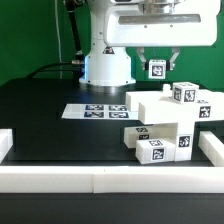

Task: Assemble chair

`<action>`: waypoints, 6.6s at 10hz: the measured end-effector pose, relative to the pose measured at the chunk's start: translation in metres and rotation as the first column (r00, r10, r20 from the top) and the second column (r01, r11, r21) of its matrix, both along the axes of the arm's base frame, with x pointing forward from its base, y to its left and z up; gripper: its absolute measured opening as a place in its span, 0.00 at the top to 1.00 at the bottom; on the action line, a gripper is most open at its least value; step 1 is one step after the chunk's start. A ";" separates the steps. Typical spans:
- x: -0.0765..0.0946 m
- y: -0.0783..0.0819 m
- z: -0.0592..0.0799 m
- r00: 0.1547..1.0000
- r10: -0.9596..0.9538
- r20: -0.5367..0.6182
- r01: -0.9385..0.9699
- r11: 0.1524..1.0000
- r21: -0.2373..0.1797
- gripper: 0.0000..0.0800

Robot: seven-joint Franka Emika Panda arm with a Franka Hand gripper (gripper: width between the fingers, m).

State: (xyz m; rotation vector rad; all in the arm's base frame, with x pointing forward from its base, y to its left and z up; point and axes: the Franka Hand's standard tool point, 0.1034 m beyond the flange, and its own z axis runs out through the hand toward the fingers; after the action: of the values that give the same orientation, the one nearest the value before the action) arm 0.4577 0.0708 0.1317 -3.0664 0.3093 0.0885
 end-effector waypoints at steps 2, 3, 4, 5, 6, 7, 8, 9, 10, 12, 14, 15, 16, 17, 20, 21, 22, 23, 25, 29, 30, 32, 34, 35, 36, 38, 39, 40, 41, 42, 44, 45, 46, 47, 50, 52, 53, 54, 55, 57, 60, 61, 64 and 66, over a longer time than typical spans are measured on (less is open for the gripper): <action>0.008 0.008 -0.002 1.000 0.019 0.005 -0.019 1.000 -0.006 0.65; 0.008 0.011 -0.002 1.000 0.024 0.007 -0.024 1.000 -0.006 0.65; 0.008 0.011 -0.003 1.000 0.025 0.007 -0.025 1.000 -0.007 0.65; 0.008 0.011 -0.003 1.000 0.024 0.007 -0.024 1.000 -0.007 0.65; 0.008 0.011 -0.003 1.000 0.024 0.007 -0.024 1.000 -0.007 0.65; 0.008 0.011 -0.004 1.000 0.025 0.008 -0.025 1.000 -0.008 0.65; 0.009 0.012 -0.007 1.000 0.029 0.008 -0.028 1.000 -0.012 0.65; 0.010 0.013 -0.008 0.999 0.032 0.006 -0.032 0.999 -0.015 0.65; 0.012 0.013 -0.009 0.999 0.034 0.007 -0.034 0.999 -0.016 0.65; 0.011 0.012 -0.011 0.999 0.039 0.003 -0.038 0.999 -0.019 0.65; 0.010 0.013 -0.015 0.999 0.041 -0.003 -0.041 0.999 -0.023 0.65; 0.009 0.012 -0.017 0.999 0.041 -0.006 -0.041 0.999 -0.024 0.65; 0.010 0.012 -0.017 0.999 0.041 -0.005 -0.041 0.999 -0.025 0.65; 0.010 0.012 -0.017 0.999 0.042 -0.004 -0.042 0.999 -0.025 0.65; 0.010 0.012 -0.017 0.999 0.042 -0.004 -0.042 0.999 -0.025 0.65; 0.010 0.012 -0.017 0.999 0.041 -0.004 -0.042 0.999 -0.025 0.65; 0.010 0.012 -0.017 0.999 0.041 -0.004 -0.042 0.999 -0.025 0.65; 0.010 0.012 -0.017 0.999 0.041 -0.004 -0.042 0.999 -0.025 0.65; 0.010 0.012 -0.017 0.999 0.041 -0.004 -0.042 0.999 -0.025 0.65; 0.010 0.012 -0.017 1.000 0.012 -0.005 -0.012 1.000 -0.027 0.65; 0.010 0.012 -0.017 1.000 -0.020 -0.006 0.020 0.999 -0.028 0.65; 0.010 0.013 -0.017 0.985 -0.175 -0.011 0.175 0.984 -0.037 0.65; 0.010 0.014 -0.017 0.943 -0.333 -0.015 0.332 0.942 -0.047 0.65; 0.009 0.014 -0.017 0.907 -0.422 -0.016 0.420 0.906 -0.053 0.65; 0.009 0.014 -0.017 0.889 -0.457 -0.017 0.456 0.888 -0.055 0.65; 0.009 0.015 -0.017 0.818 -0.575 -0.019 0.573 0.817 -0.063 0.65; 0.009 0.016 -0.017 0.791 -0.611 -0.020 0.609 0.791 -0.065 0.65; 0.009 0.017 -0.017 0.726 -0.688 -0.023 0.685 0.725 -0.069 0.65; 0.009 0.018 -0.017 0.687 -0.727 -0.023 0.724 0.686 -0.073 0.65; 0.009 0.018 -0.017 0.672 -0.741 -0.023 0.738 0.671 -0.074 0.65; 0.008 0.018 -0.017 0.702 -0.712 -0.024 0.709 0.701 -0.071 0.50; 0.007 0.018 -0.017 0.721 -0.693 -0.023 0.690 0.721 -0.071 0.30; 0.007 0.020 -0.017 0.773 -0.635 -0.020 0.632 0.772 -0.070 0.21; 0.007 0.021 -0.017 0.842 -0.540 -0.017 0.537 0.841 -0.067 0.21; 0.007 0.020 -0.017 0.961 -0.275 -0.015 0.274 0.961 -0.047 0.19; 0.007 0.018 -0.017 0.993 -0.116 -0.011 0.115 0.993 -0.036 0.19; 0.007 0.018 -0.017 0.999 -0.044 -0.009 0.044 0.999 -0.032 0.19; 0.007 0.017 -0.017 1.000 0.031 -0.006 -0.031 0.999 -0.027 0.19; 0.008 0.016 -0.017 0.995 0.102 -0.003 -0.102 0.995 -0.023 0.19; 0.008 0.015 -0.017 0.972 0.237 0.003 -0.236 0.972 -0.016 0.19; 0.008 0.014 -0.018 0.896 0.444 0.013 -0.444 0.896 -0.007 0.19; 0.008 0.014 -0.018 0.873 0.487 0.016 -0.487 0.873 -0.005 0.19; 0.008 0.012 -0.018 0.803 0.596 0.024 -0.596 0.803 0.000 0.20; 0.008 0.012 -0.018 0.803 0.595 0.024 -0.595 0.803 -0.001 0.40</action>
Offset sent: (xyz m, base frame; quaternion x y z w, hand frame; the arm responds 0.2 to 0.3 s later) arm 0.0062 0.0080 -0.0029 -0.0069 0.0180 -0.0081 0.9998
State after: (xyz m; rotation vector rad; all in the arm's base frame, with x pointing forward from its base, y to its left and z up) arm 0.4656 0.0826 0.1140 -3.0202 -0.6715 0.0788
